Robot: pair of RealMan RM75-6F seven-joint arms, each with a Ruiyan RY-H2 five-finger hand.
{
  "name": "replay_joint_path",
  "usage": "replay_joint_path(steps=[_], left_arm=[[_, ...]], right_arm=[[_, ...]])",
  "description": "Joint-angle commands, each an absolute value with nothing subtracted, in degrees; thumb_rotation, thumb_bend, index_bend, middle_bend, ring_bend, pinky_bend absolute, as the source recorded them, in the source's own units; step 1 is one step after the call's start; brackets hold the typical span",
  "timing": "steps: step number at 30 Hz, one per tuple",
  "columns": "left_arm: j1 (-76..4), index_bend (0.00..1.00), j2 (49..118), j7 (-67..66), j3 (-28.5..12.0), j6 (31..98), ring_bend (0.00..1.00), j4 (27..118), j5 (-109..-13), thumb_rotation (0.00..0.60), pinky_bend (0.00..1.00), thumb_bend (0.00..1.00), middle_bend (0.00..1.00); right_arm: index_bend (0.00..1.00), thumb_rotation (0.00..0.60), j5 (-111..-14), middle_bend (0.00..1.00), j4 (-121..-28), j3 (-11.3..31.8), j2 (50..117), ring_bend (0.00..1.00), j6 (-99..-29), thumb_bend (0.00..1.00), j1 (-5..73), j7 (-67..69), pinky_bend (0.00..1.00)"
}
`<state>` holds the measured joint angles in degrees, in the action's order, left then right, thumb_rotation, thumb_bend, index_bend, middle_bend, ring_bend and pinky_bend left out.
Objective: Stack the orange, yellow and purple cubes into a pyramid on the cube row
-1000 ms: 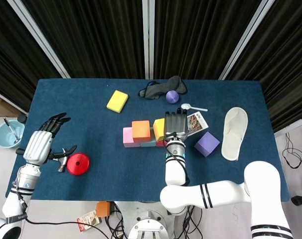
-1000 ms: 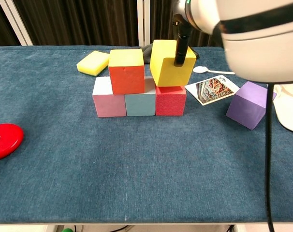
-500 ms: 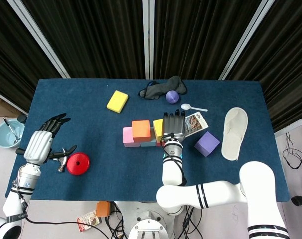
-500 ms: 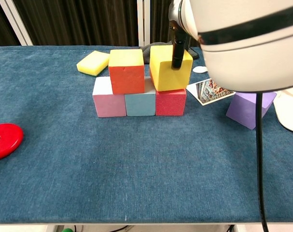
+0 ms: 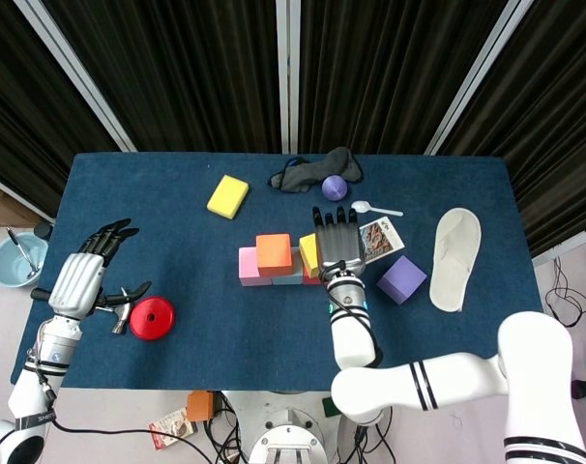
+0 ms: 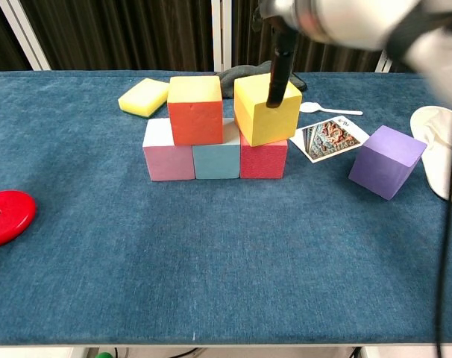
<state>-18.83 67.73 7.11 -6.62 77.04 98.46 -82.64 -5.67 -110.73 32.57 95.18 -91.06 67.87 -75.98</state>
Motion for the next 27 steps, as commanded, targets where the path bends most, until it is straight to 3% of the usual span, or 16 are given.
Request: replay_joint_path(steps=[1,5,9,16,27], left_arm=[[-18.7,0.15,67.6,6.9,-6.7,77.1,0.08,98.6,-82.4,0.411,0.16,0.17,0.07],[-18.7,0.15,67.3,6.0,-7.0,76.8,0.08,99.3,-81.6,0.410,0.16,0.17,0.07],[-18.4,0.15,67.0,5.4,-7.2,76.9,0.08,100.2,-81.0,0.412,0.16,0.17,0.07],[-18.4,0.15,67.1,5.5,-7.4,76.2,0.08,100.3,-79.9,0.410,0.16,0.17,0.07],[-18.5,0.15,67.2,7.0,-7.8,75.6,0.08,99.7,-79.5,0.411,0.16,0.17,0.07]], right_arm=[[0.07,0.600,-7.5,0.16,-117.5,29.0,82.8,0.00,-75.7,0.00,62.3,-74.9,0.03],[0.12,0.600,-14.0,0.17,-114.6,24.9,76.3,0.00,-61.8,0.00,60.8,-72.1,0.01],[0.13,0.600,-19.2,0.18,-111.0,21.5,74.4,0.00,-53.6,0.00,61.3,-68.6,0.01],[0.14,0.600,-26.2,0.18,-105.5,17.6,74.2,0.00,-49.0,0.01,62.6,-61.8,0.01],[0.22,0.600,-28.3,0.24,-100.0,12.9,75.1,0.00,-46.3,0.04,65.2,-53.4,0.01]])
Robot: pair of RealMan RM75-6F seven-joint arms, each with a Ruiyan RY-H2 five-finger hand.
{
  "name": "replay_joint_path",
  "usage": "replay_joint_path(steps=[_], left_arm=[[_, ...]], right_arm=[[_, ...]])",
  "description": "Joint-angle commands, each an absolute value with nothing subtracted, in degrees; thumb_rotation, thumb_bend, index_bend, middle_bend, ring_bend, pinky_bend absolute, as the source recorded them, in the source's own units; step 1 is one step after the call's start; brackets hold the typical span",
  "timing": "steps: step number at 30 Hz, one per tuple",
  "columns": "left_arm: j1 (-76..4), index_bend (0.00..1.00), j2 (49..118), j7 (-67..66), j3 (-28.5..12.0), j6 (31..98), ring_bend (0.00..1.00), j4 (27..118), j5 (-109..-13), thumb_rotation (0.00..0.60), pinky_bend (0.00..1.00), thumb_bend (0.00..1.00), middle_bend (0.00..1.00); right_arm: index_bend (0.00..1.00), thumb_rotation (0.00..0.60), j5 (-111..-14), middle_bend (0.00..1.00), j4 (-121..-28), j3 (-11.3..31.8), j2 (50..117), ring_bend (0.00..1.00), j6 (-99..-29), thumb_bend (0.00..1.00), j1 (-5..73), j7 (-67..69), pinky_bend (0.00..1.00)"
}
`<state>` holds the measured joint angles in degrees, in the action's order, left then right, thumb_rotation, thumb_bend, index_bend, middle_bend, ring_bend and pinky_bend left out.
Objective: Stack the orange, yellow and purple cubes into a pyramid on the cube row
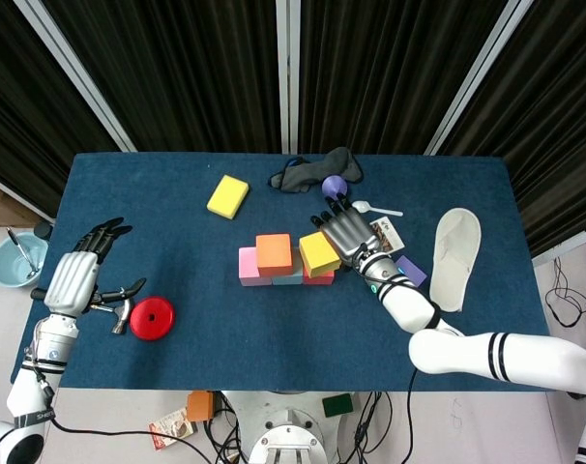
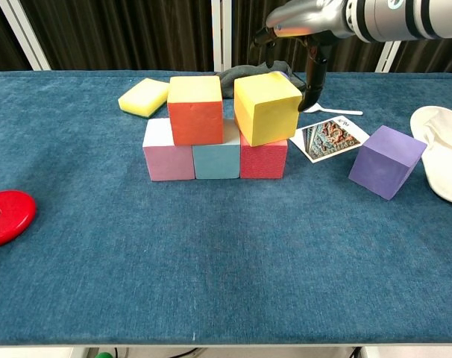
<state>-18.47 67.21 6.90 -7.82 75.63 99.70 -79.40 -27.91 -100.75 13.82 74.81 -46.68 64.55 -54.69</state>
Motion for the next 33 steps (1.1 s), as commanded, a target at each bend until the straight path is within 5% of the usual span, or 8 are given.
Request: replay_joint_path(steps=[1,14,33], left_arm=[[-18.5,0.15,67.2,7.1,-7.8,75.6,0.08,99.6,-79.5,0.405,0.16,0.17,0.07],[-18.2,0.15,67.4,7.8,-7.9,75.8,0.07,99.0,-79.6,0.409,0.16,0.17,0.07],[-18.1,0.15,68.3,9.3,-7.9,76.0,0.07,97.5,-80.5,0.395,0.16,0.17,0.07]], right_arm=[[0.23,0.600,-28.5,0.25,-99.8,12.6,75.2,0.00,-46.3,0.05,65.3,-52.9,0.01],[0.47,0.600,-29.2,0.43,-99.0,10.4,77.2,0.07,-52.2,0.14,67.0,-48.1,0.06],[0.46,0.600,-9.2,0.43,-105.8,14.8,81.0,0.10,-67.2,0.14,73.0,-53.6,0.07]])
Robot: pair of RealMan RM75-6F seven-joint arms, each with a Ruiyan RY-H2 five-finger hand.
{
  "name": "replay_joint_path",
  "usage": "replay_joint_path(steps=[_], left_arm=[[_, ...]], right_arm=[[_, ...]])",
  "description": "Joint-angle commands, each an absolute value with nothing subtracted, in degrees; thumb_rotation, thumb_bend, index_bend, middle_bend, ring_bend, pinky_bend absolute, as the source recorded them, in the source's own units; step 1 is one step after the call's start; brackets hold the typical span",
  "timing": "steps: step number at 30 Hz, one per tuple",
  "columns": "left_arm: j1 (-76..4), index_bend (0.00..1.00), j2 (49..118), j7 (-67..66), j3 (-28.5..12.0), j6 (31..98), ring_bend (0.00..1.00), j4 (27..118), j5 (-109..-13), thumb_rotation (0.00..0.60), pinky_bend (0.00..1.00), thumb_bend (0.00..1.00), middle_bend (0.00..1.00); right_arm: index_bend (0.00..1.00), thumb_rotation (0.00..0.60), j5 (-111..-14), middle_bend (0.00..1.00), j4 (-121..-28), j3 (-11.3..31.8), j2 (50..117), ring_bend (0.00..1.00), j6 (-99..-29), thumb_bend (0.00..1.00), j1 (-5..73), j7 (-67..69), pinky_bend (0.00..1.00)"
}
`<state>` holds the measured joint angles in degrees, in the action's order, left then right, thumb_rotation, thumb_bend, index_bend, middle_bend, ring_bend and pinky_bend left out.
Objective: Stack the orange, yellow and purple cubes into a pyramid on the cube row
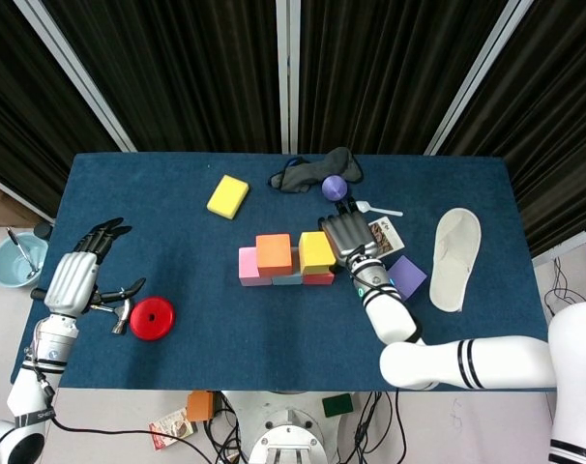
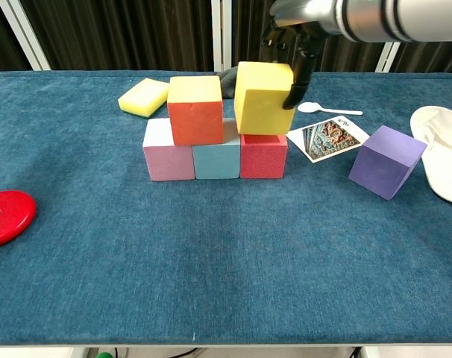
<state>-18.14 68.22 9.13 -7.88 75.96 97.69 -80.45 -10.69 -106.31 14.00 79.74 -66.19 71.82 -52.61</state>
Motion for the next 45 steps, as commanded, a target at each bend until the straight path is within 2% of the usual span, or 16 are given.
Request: replay_joint_path(steps=[1,15,23,28,42,45], left_arm=[[-18.1,0.15,68.3,9.4,-7.9,76.0,0.07,97.4,-80.5,0.398,0.16,0.17,0.07],[-17.9,0.15,69.1,11.5,-7.7,75.7,0.07,95.1,-80.5,0.408,0.16,0.17,0.07],[-17.9,0.15,69.4,12.1,-7.7,75.6,0.07,94.4,-80.6,0.417,0.15,0.17,0.07],[-17.9,0.15,69.4,12.0,-7.7,75.6,0.07,94.3,-80.7,0.399,0.15,0.17,0.07],[-17.9,0.15,69.6,12.2,-7.7,75.4,0.07,93.9,-80.6,0.423,0.15,0.17,0.07],[-17.8,0.15,69.6,12.2,-7.7,75.4,0.07,93.9,-80.6,0.401,0.15,0.17,0.07]], right_arm=[[0.46,0.600,-8.7,0.43,-105.5,14.9,81.4,0.10,-67.4,0.14,73.2,-53.9,0.07],[0.45,0.600,-4.7,0.41,-101.9,15.9,84.6,0.10,-68.4,0.14,75.1,-56.4,0.07],[0.44,0.600,-3.5,0.41,-102.6,16.6,84.6,0.10,-68.9,0.14,75.6,-57.6,0.07],[0.44,0.600,-2.5,0.41,-102.6,17.0,84.9,0.10,-69.1,0.14,76.0,-58.3,0.07],[0.42,0.600,-1.2,0.40,-101.8,17.7,85.7,0.10,-69.2,0.14,76.6,-59.4,0.07],[0.42,0.600,-1.2,0.39,-101.6,17.6,85.9,0.10,-69.1,0.14,76.5,-59.5,0.07]])
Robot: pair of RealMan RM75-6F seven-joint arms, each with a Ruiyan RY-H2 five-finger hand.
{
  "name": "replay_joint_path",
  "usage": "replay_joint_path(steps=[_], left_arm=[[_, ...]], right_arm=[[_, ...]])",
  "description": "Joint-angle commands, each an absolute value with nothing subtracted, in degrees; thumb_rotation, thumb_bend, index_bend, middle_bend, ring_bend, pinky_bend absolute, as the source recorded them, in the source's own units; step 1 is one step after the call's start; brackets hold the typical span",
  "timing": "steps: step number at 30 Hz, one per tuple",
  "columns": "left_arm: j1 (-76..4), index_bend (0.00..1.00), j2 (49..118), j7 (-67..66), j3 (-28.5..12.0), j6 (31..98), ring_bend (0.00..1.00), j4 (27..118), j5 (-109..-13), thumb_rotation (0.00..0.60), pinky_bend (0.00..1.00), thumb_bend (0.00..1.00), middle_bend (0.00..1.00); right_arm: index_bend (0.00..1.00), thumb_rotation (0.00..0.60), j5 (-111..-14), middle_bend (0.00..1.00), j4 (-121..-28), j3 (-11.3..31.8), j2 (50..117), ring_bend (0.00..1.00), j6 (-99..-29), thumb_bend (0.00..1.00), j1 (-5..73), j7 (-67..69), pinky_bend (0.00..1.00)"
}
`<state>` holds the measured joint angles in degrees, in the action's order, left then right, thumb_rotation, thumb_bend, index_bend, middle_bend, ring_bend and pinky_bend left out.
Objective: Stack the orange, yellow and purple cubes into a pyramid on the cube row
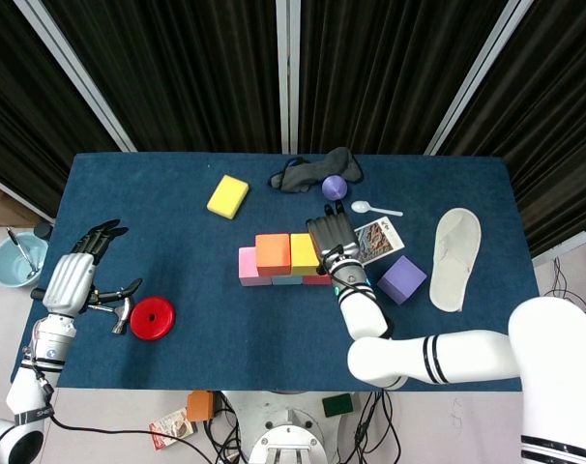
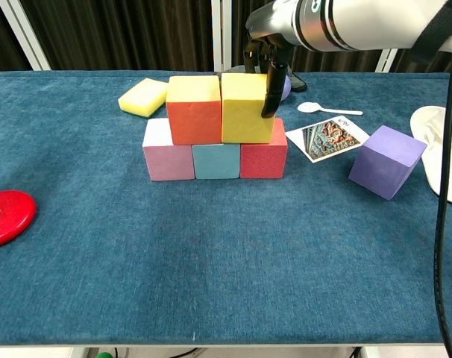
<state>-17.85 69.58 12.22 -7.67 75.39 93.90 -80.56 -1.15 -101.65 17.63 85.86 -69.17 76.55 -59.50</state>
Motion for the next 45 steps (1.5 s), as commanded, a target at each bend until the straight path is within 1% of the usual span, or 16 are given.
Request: replay_joint_path(steps=[1,9,14,16,19,20,23,26,30,34,35,36,38,40,43,45], left_arm=[[-17.8,0.15,69.6,12.3,-7.6,75.4,0.07,93.8,-80.6,0.401,0.15,0.17,0.07],[-17.7,0.15,69.9,12.6,-7.6,75.4,0.07,93.4,-80.5,0.413,0.15,0.17,0.07],[-17.7,0.15,69.9,12.9,-7.6,75.3,0.07,93.2,-80.6,0.418,0.15,0.17,0.07],[-17.7,0.15,69.9,12.9,-7.6,75.3,0.07,93.2,-80.6,0.410,0.15,0.17,0.07],[-17.8,0.15,70.0,12.8,-7.6,75.3,0.07,93.1,-80.6,0.414,0.15,0.17,0.07],[-17.8,0.15,69.9,12.9,-7.7,75.3,0.07,93.1,-80.6,0.403,0.15,0.17,0.07],[-17.8,0.15,70.0,12.9,-7.8,75.3,0.07,93.1,-80.6,0.422,0.15,0.17,0.07],[-17.9,0.15,70.0,12.9,-7.8,75.3,0.07,93.1,-80.7,0.406,0.15,0.17,0.07],[-17.9,0.15,70.1,12.9,-7.7,75.4,0.07,93.2,-80.8,0.419,0.15,0.17,0.07],[-17.9,0.16,70.1,12.9,-7.8,75.3,0.07,93.2,-80.9,0.403,0.15,0.17,0.07],[-18.0,0.16,70.1,12.9,-7.8,75.3,0.07,93.2,-80.9,0.407,0.15,0.17,0.07],[-18.0,0.16,70.0,12.8,-7.8,75.4,0.07,93.2,-81.0,0.394,0.15,0.17,0.07],[-18.1,0.16,69.9,12.7,-7.9,75.4,0.07,93.4,-81.0,0.399,0.15,0.17,0.07],[-18.1,0.16,69.8,12.6,-8.0,75.3,0.07,93.5,-80.9,0.407,0.15,0.17,0.07],[-18.2,0.16,69.5,12.0,-8.0,75.2,0.07,93.5,-80.8,0.410,0.15,0.17,0.07],[-18.2,0.16,69.3,11.5,-8.0,75.2,0.07,93.6,-80.7,0.412,0.15,0.17,0.07]], right_arm=[[0.41,0.600,-1.2,0.39,-101.5,17.6,86.0,0.10,-69.2,0.14,76.5,-59.5,0.07],[0.31,0.600,-1.4,0.33,-101.1,17.6,86.6,0.10,-69.2,0.14,76.7,-60.0,0.05],[0.28,0.600,-1.3,0.32,-100.9,17.7,86.9,0.10,-69.3,0.13,76.7,-60.2,0.05],[0.27,0.600,-1.2,0.31,-100.9,17.7,87.0,0.09,-69.2,0.13,76.8,-60.4,0.04],[0.24,0.600,-1.2,0.29,-101.2,17.7,86.9,0.09,-69.2,0.13,76.8,-60.6,0.03],[0.23,0.600,-1.1,0.29,-101.4,17.7,86.9,0.09,-69.2,0.13,76.8,-60.6,0.03],[0.20,0.600,-1.3,0.28,-102.0,17.7,86.7,0.09,-69.6,0.13,76.7,-60.6,0.03],[0.18,0.600,-1.2,0.28,-102.5,17.7,86.6,0.09,-70.3,0.13,76.6,-60.7,0.03],[0.18,0.600,-0.8,0.28,-103.4,18.0,86.3,0.09,-71.1,0.13,76.6,-61.0,0.03],[0.16,0.600,-0.6,0.28,-104.3,18.1,86.0,0.09,-71.5,0.13,76.3,-60.9,0.03],[0.15,0.600,-0.5,0.27,-104.8,18.1,85.8,0.08,-71.5,0.13,76.2,-60.8,0.02],[0.12,0.600,-0.4,0.24,-105.3,18.1,85.6,0.07,-71.5,0.13,76.0,-60.7,0.02],[0.03,0.600,-1.1,0.16,-107.2,18.2,84.5,0.03,-71.6,0.10,75.4,-60.1,0.01],[0.00,0.600,-3.3,0.08,-110.0,18.2,82.6,0.00,-71.7,0.07,74.0,-58.3,0.00],[0.00,0.600,-8.3,0.06,-115.8,16.9,77.4,0.00,-73.0,0.06,70.5,-55.4,0.00],[0.00,0.600,-13.2,0.07,-119.7,14.6,73.1,0.00,-74.5,0.05,67.3,-53.7,0.00]])
